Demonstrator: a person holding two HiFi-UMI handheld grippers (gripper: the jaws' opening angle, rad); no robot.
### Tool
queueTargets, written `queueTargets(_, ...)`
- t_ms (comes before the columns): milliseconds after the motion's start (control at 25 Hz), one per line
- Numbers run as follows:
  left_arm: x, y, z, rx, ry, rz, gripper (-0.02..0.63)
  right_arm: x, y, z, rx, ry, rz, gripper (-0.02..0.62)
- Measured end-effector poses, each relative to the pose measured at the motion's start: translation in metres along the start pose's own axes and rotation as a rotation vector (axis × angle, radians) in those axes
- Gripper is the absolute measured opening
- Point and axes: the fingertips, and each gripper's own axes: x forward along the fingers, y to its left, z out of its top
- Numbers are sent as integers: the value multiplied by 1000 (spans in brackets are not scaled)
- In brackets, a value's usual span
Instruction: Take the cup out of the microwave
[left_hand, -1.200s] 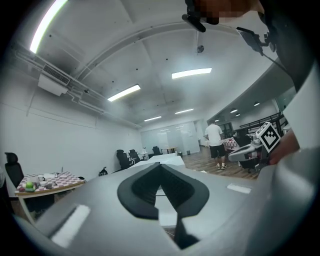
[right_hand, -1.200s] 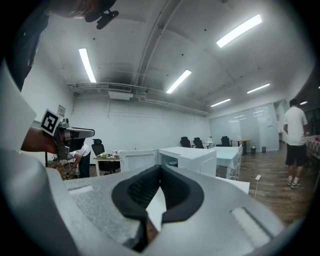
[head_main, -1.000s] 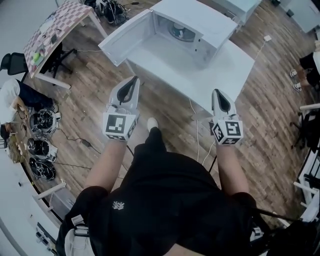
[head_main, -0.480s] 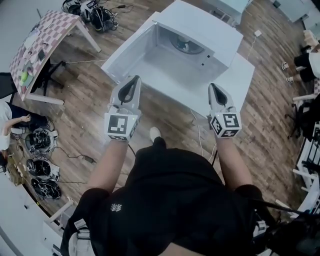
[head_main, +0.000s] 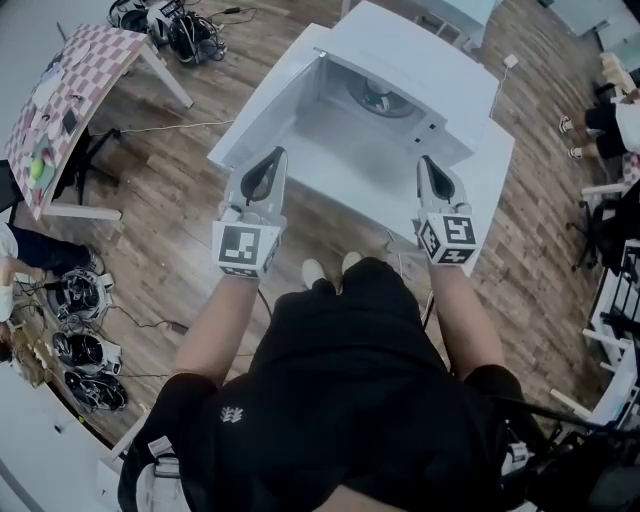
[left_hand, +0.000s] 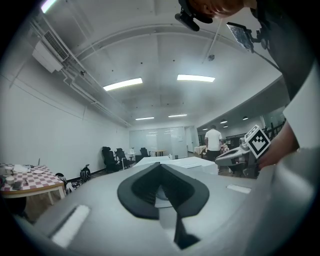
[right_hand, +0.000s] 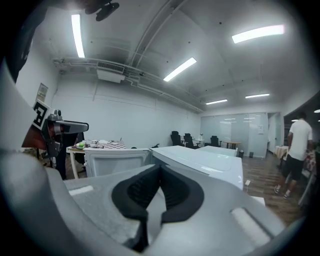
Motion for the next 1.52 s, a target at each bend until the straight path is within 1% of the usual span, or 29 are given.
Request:
queueTargets(120, 19, 5, -1, 9, -2, -18, 2, 19, -2, -2, 9, 1, -25, 2)
queueTargets(320, 49, 0, -2, 28, 7, -53, 2, 50, -10, -9, 39, -23, -25, 3)
queueTargets(480, 70, 7, -11, 30, 17, -40, 2, 80, -21, -20, 66, -32, -39, 2)
queueTargets(600, 94, 11, -18, 29, 10, -37, 2, 106, -29, -32, 76, -25, -36, 2)
queueTargets(680, 109, 15, -27, 30, 18, -44, 2, 125, -31, -40, 75, -22, -33, 2)
queueTargets(880, 138, 25, -58, -3, 42, -58, 2, 163, -35, -62, 65, -5, -54, 2)
queueTargets(1000, 154, 28, -74, 19, 56, -61, 2, 184, -37, -78, 54, 12, -37, 6)
queueTargets(1120, 172, 23, -86, 41, 58, -83, 2, 199, -44, -94, 48, 37, -33, 50)
queueTargets(1280, 186, 24, -103, 13, 92, -96, 2, 218, -45, -112, 70, 51, -40, 101)
queueTargets(1520, 209, 24, -116, 9, 96, -117, 2, 246, -50, -124, 78, 51, -49, 181)
